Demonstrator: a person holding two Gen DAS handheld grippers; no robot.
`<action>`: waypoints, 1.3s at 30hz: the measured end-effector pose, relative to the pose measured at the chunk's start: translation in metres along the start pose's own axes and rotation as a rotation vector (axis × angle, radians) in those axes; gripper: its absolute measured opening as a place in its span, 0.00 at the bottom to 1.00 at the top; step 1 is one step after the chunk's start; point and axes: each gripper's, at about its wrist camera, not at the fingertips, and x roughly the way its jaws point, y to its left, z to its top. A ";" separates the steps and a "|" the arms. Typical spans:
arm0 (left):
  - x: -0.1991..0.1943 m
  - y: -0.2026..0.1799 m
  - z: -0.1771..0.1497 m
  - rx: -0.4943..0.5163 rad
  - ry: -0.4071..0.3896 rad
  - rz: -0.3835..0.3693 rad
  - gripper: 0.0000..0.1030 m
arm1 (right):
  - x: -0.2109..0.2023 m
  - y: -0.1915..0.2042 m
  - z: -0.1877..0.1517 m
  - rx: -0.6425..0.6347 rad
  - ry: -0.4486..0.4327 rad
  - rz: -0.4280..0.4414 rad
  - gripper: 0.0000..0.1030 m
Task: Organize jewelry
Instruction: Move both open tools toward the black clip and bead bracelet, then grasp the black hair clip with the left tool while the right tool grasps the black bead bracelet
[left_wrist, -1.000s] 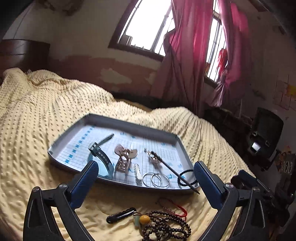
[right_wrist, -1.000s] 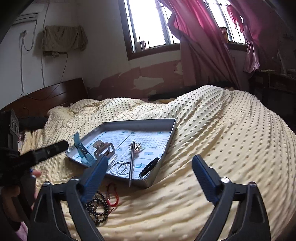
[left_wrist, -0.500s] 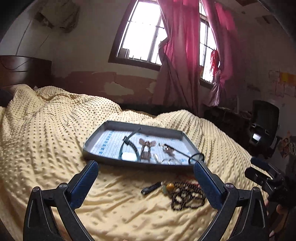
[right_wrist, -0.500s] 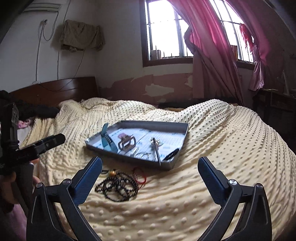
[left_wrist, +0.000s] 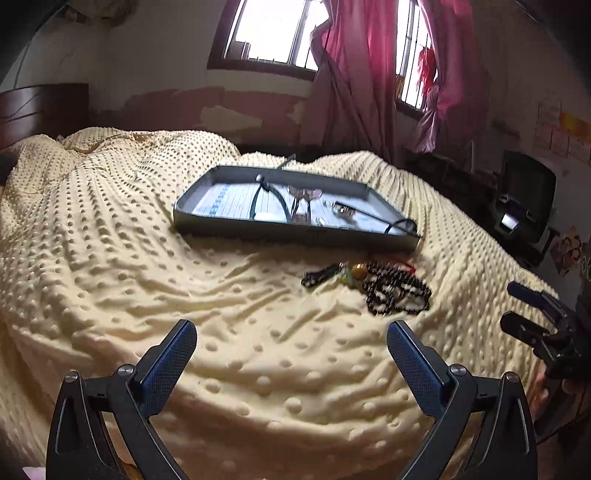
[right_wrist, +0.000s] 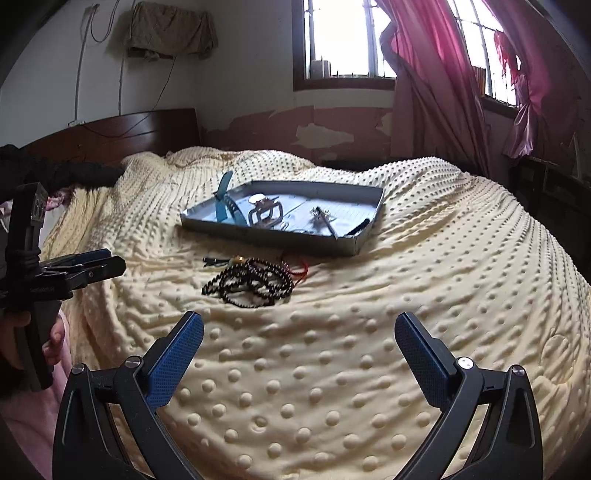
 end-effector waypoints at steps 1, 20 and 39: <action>0.003 -0.001 -0.001 0.010 0.009 0.011 1.00 | 0.002 0.001 -0.001 -0.003 0.009 0.001 0.99; 0.034 -0.005 0.006 0.072 0.054 -0.011 0.99 | 0.041 0.006 0.000 0.026 0.071 0.067 0.99; 0.109 -0.013 0.047 0.175 0.225 -0.158 0.48 | 0.098 0.006 0.025 0.041 0.153 0.173 0.63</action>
